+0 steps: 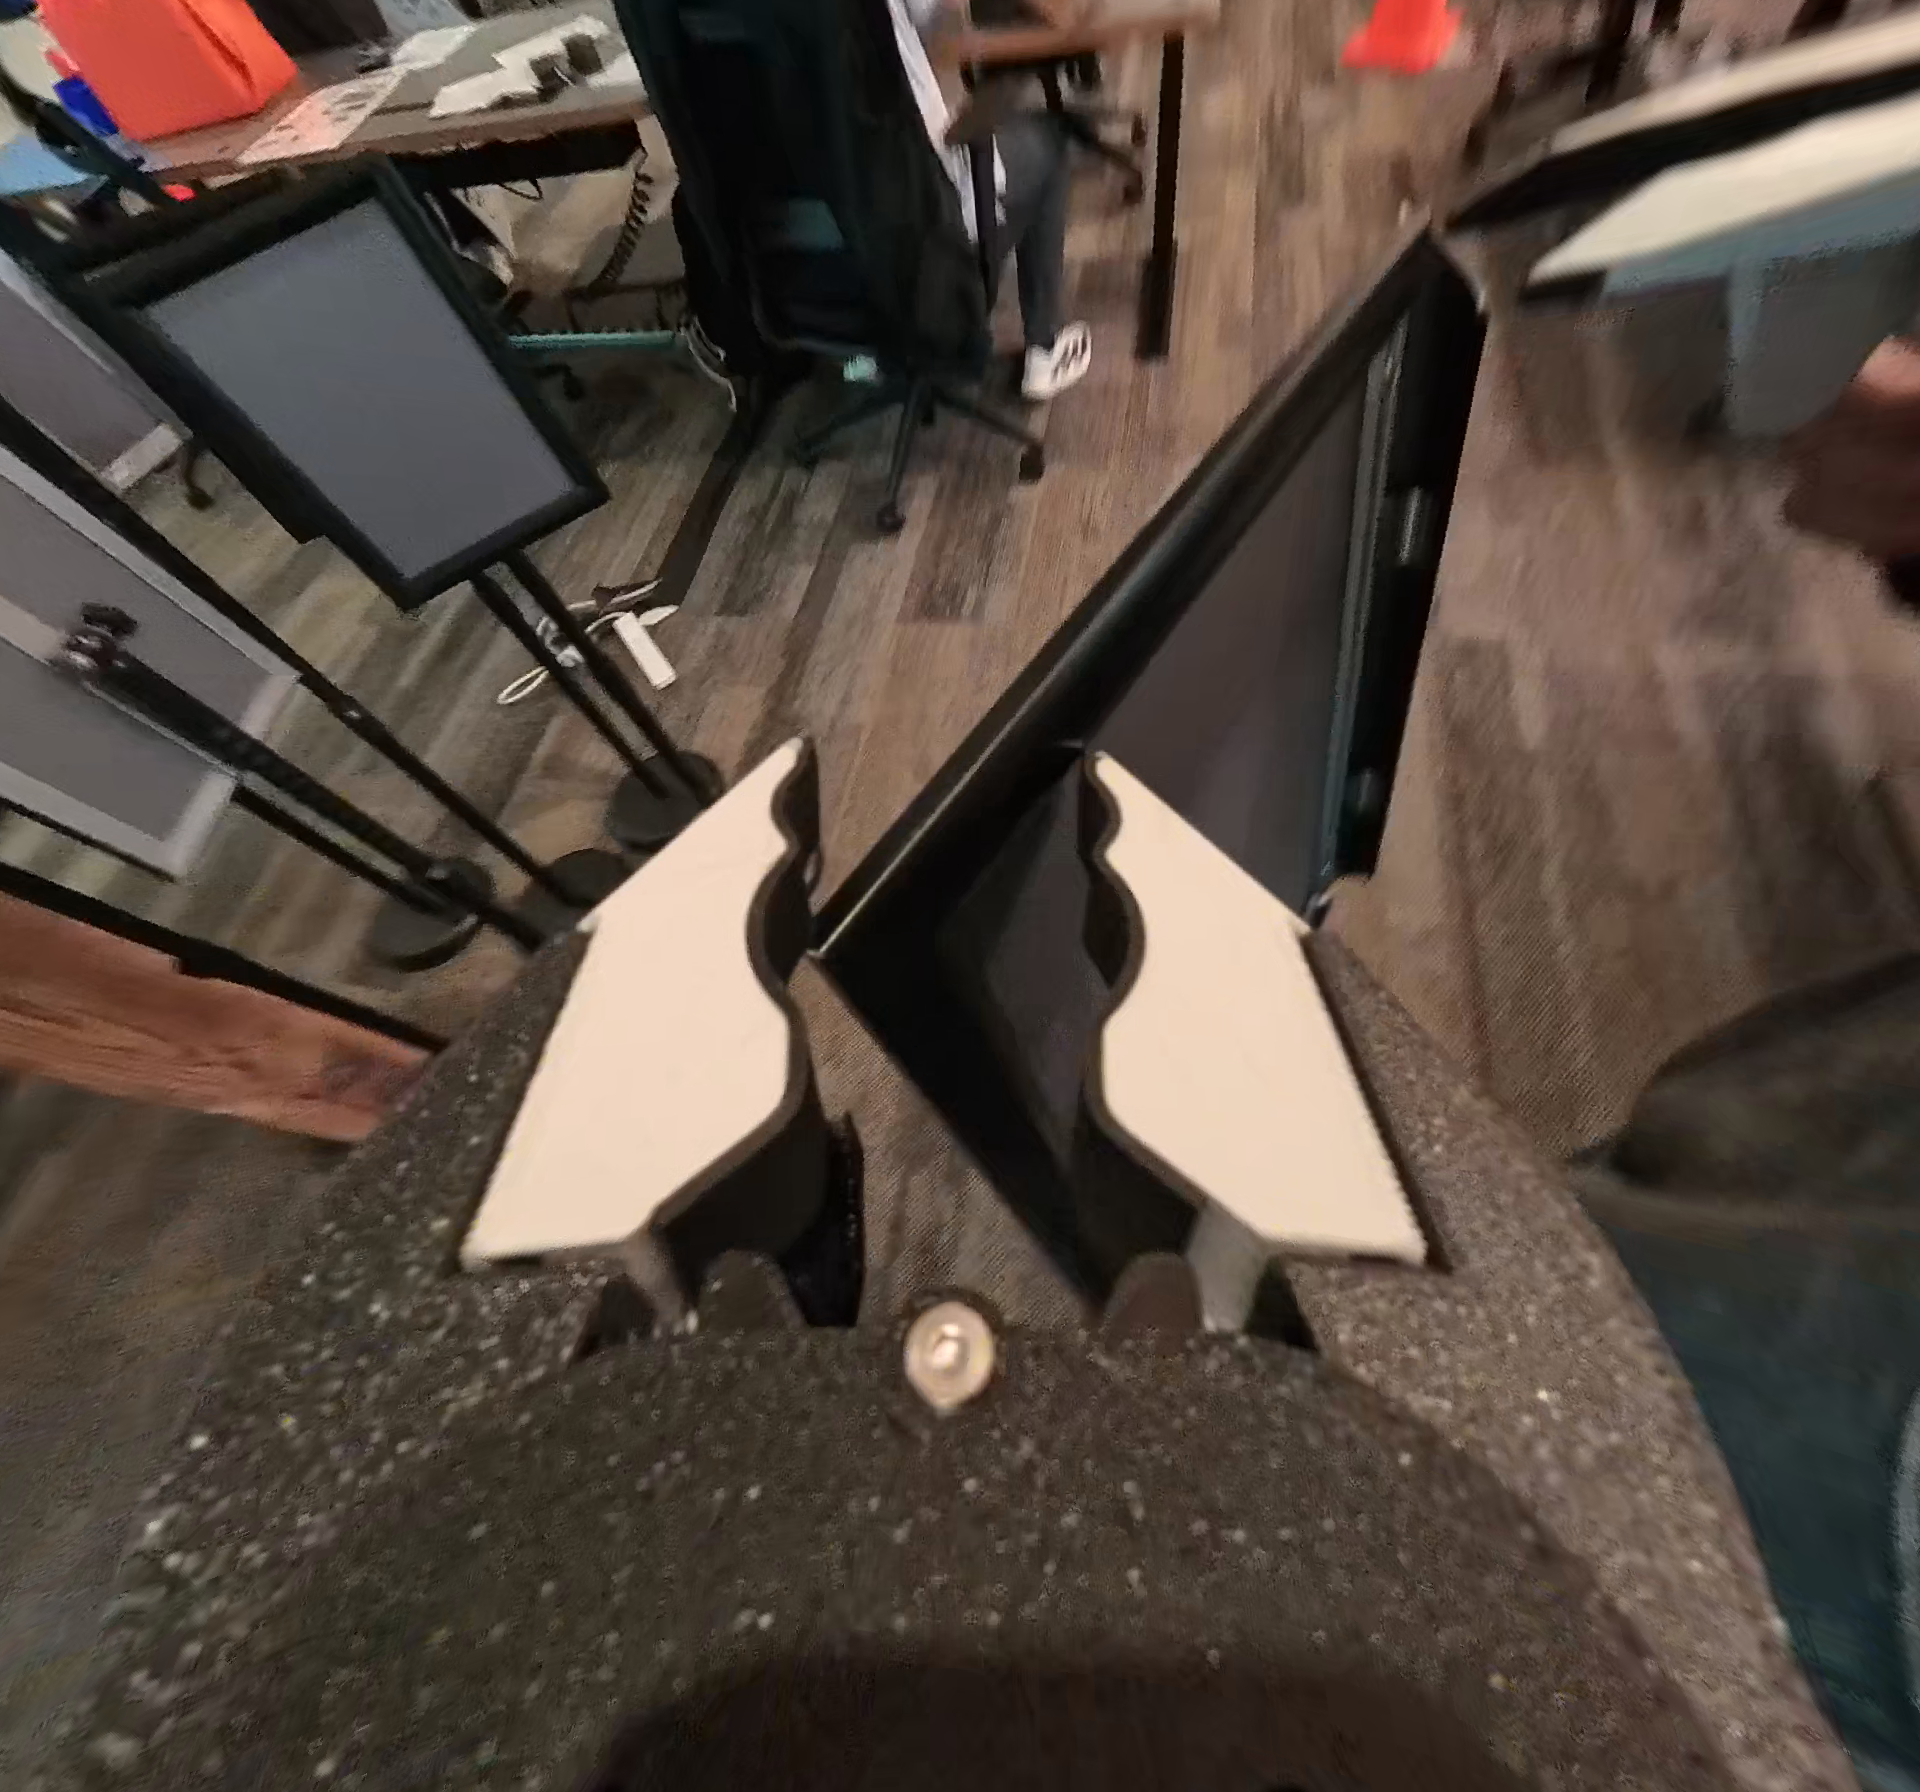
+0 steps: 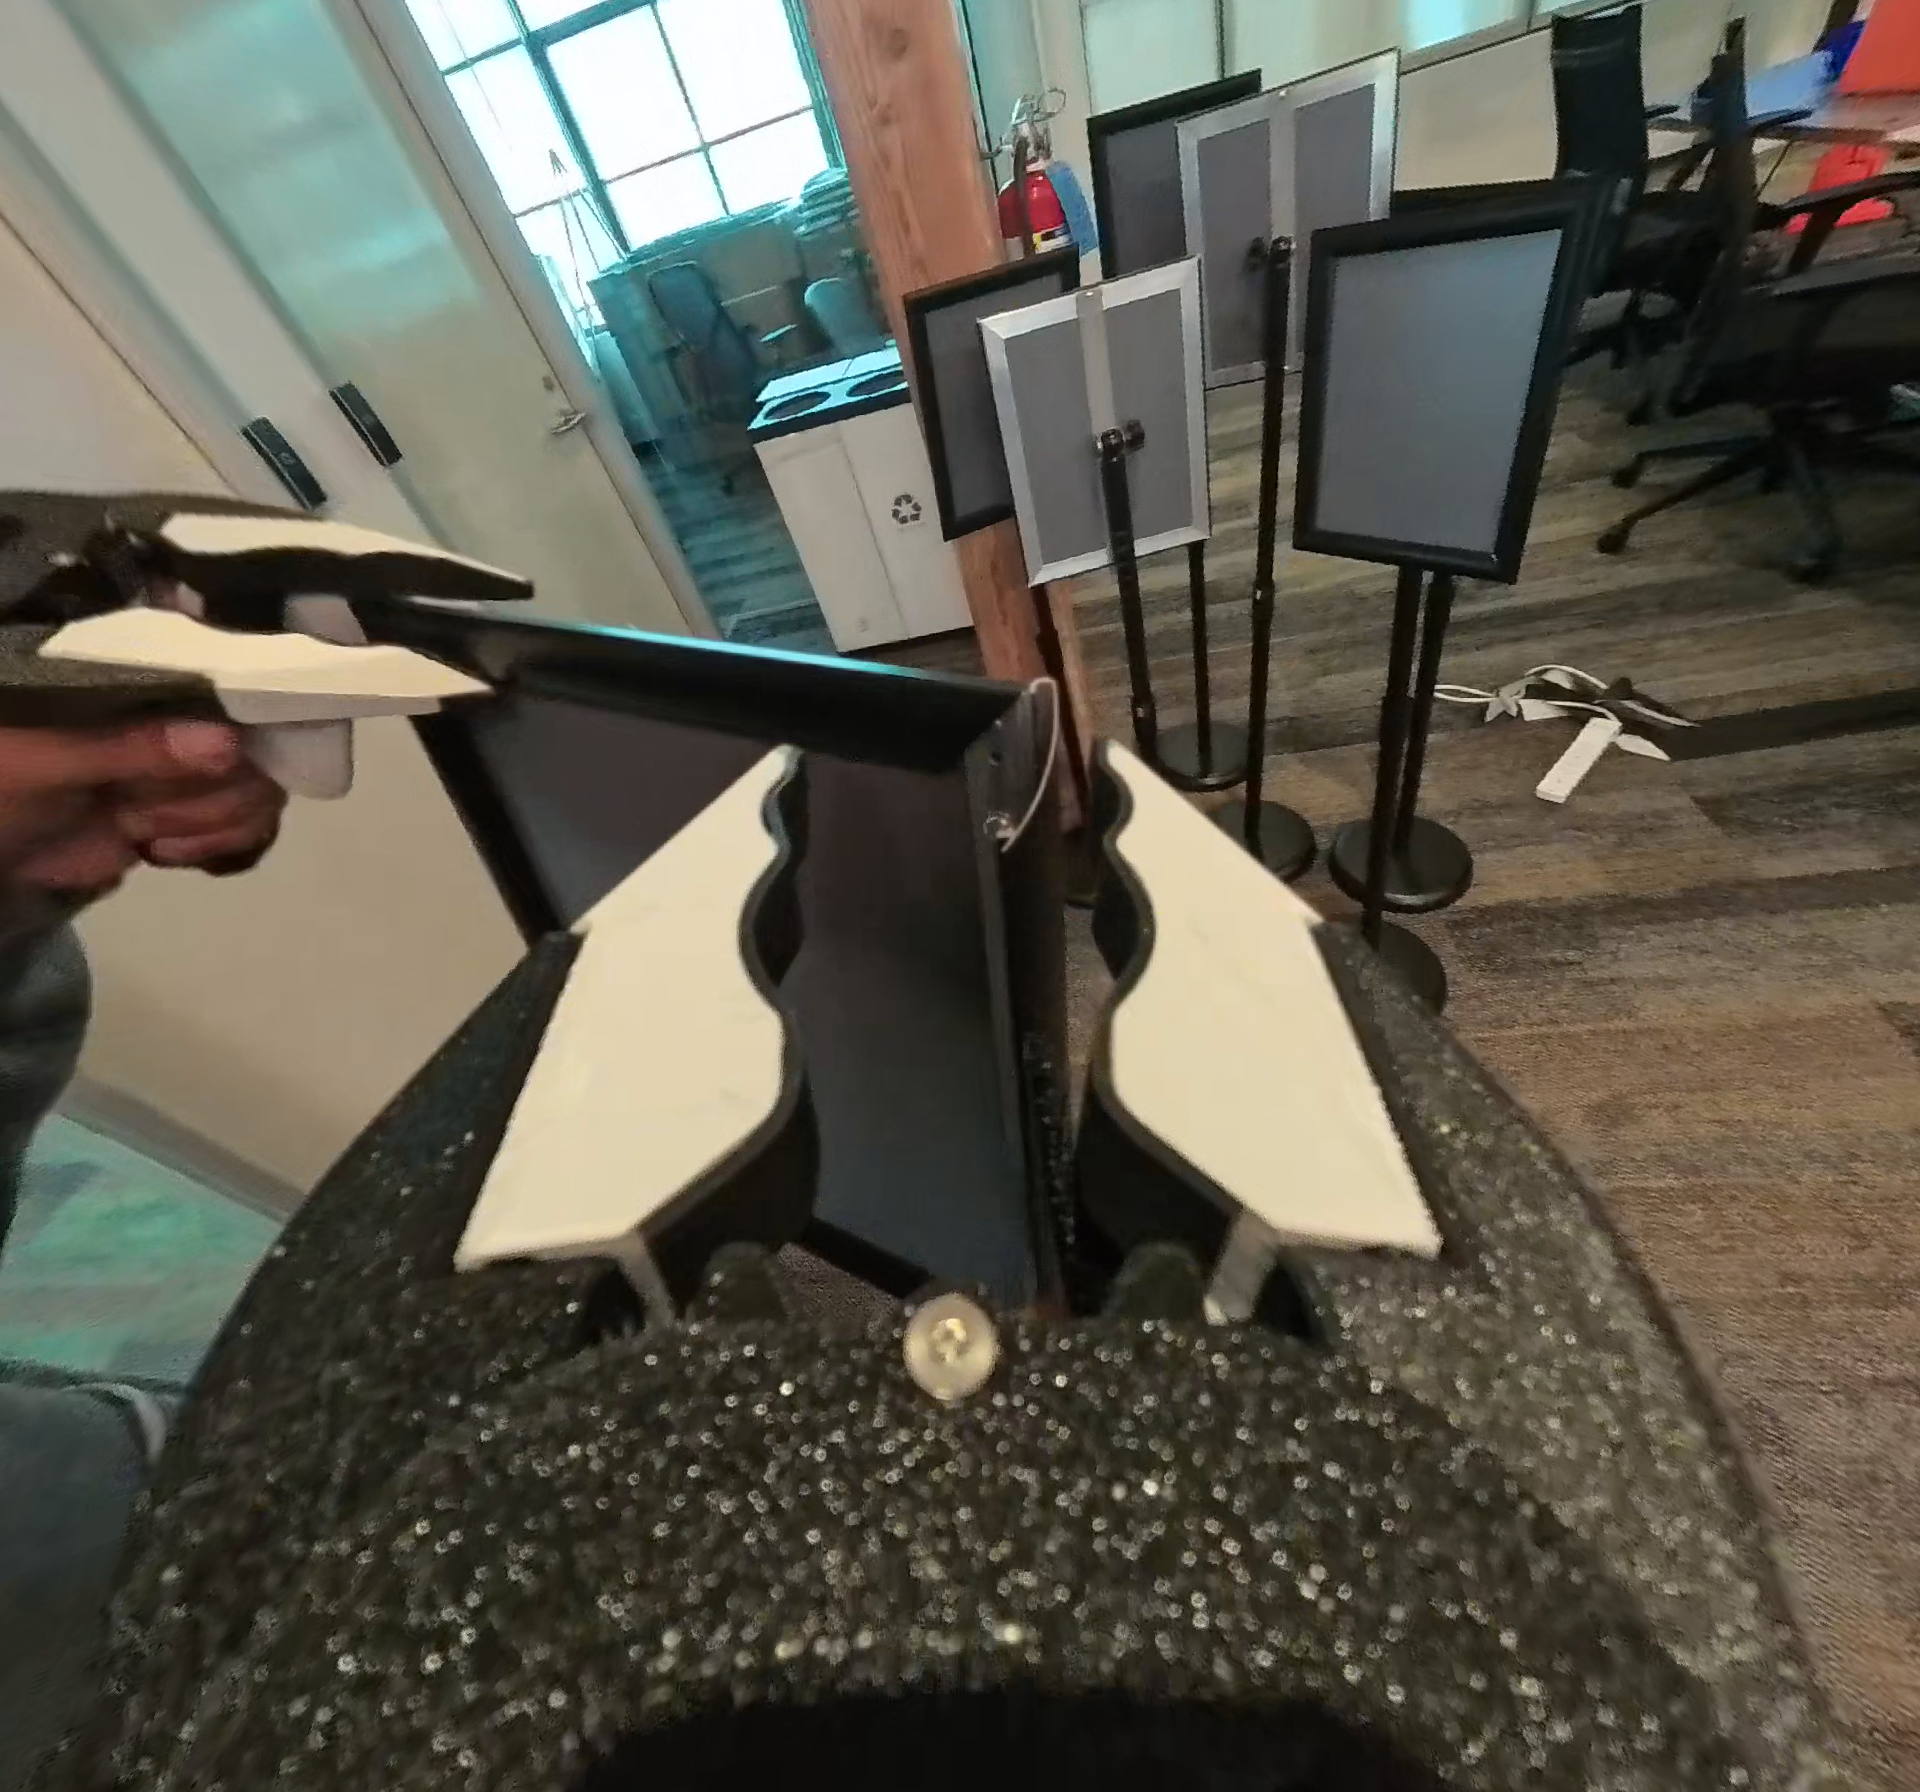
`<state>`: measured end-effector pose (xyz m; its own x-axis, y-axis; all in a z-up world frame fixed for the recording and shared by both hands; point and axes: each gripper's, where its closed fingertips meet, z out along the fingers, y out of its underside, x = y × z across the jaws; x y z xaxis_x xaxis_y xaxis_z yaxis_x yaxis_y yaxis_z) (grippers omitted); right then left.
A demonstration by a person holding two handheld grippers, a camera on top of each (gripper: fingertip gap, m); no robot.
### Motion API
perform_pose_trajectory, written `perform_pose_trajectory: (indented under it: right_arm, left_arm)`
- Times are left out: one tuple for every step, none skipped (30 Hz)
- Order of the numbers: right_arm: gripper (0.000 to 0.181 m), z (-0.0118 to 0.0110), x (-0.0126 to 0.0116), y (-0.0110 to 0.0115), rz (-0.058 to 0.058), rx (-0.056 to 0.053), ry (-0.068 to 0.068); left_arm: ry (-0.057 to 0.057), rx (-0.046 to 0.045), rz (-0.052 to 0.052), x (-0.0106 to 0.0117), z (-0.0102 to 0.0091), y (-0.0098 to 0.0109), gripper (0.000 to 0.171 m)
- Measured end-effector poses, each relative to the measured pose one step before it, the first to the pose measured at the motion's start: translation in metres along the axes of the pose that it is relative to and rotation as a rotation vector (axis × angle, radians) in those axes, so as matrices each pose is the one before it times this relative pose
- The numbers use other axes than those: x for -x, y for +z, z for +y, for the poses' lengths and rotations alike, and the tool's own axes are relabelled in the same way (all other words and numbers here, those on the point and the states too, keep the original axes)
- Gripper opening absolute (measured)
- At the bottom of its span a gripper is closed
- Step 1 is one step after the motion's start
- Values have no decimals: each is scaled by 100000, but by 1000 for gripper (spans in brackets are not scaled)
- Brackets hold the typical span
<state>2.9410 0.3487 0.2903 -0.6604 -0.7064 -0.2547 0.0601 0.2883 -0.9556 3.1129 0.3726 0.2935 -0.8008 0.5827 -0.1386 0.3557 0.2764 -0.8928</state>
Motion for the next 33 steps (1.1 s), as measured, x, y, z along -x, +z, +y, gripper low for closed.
perform_pose_trajectory:
  right_arm:
    - [53,-16,235,218,-1117,180,280]
    - [53,-102,222,126,-407,-25,-1201]
    - [51,-327,64,-55,1313,-1182,-2214]
    - [47,-554,-3,-228,2035,-2622,-2508]
    - [42,-443,148,-226,610,-1891,-1553]
    - [42,-89,177,-103,-259,457,143]
    - [45,206,191,-17,-810,1756,1463]
    - [46,364,397,20,-2589,1874,2252]
    - [48,479,229,75,-1677,2249,2060]
    - [49,442,-328,87,1683,1880,642]
    - [48,200,-373,53,1734,580,-172]
    - [46,9,-166,50,169,113,611]
    - [40,-115,151,27,-2066,347,1578]
    - [38,-226,308,28,-2752,47,1968]
    - [40,-260,222,39,-1687,-181,1860]
    - [42,-154,20,38,-122,347,870]
    - [42,-24,-91,50,864,783,-176]
    - [41,60,53,38,115,892,-267]
    - [40,220,327,93,-1527,1531,477]
    - [41,334,343,114,-1301,1836,872]
    - [44,343,237,101,-366,1468,477]
    - [44,220,-19,23,1648,415,-392]
    - [45,163,-180,13,2518,78,-334]
    - [46,120,-196,48,2350,-33,305]
    - [46,104,-324,60,2971,80,770]
    - [49,120,-247,51,2410,283,785]
    - [51,52,-169,45,1801,-95,775]
    - [51,35,-290,73,2500,-67,902]
    - [50,155,-445,159,3646,993,431]
    - [51,50,-148,183,1836,516,-606]
    - [52,-103,-8,155,798,-326,-873]
    - [53,-114,-44,173,852,-434,-198]
    - [53,-109,-106,135,728,-860,-257]
  left_arm:
    - [-4963,-4723,96,16,-303,-322,52]
    - [-5061,-5394,1053,-124,-373,-362,54]
    - [-5284,-5516,2324,-307,-402,-380,57]
    - [-4814,-5382,2003,-227,-348,-516,59]
    - [-4000,-4784,374,103,-213,-566,65]
    - [-3881,-3160,1202,123,-19,-510,69]
    - [-4811,-1792,2684,92,145,-490,71]
    - [-5300,-1681,2137,276,100,-425,73]
    - [-4678,-2340,504,626,51,-476,75]
    - [-3799,-1255,-176,813,262,-410,73]
    - [-3313,1851,363,686,791,-121,71]
    - [-2513,4294,1248,423,1071,130,73]
    - [-1054,4142,377,328,941,227,76]
    - [190,2255,-651,386,663,224,76]
    - [690,1148,-340,231,413,240,74]
    - [636,1401,623,20,380,256,72]
    - [637,1801,565,-26,414,263,72]
    - [926,1660,422,-18,466,237,72]
    - [750,1552,441,21,484,226,71]
    - [446,1779,569,48,525,224,68]
    - [690,2041,757,55,590,263,64]
    - [1081,1880,950,17,520,244,59]
    - [1290,1361,982,3,401,235,55]
    - [1246,903,1268,-30,257,284,50]
    - [842,737,1056,-42,161,325,46]
    - [832,662,950,3,107,288,43]
    - [1110,486,1624,-127,59,230,38]
    - [1415,343,2785,-404,114,166,26]
    - [1418,-258,1921,-345,9,105,13]
    - [1095,-385,343,-77,-1,111,11]
    - [1054,248,1430,-211,57,107,10]
    - [1775,1216,2335,-391,150,39,9]
    - [2764,1730,1714,-354,133,9,7]
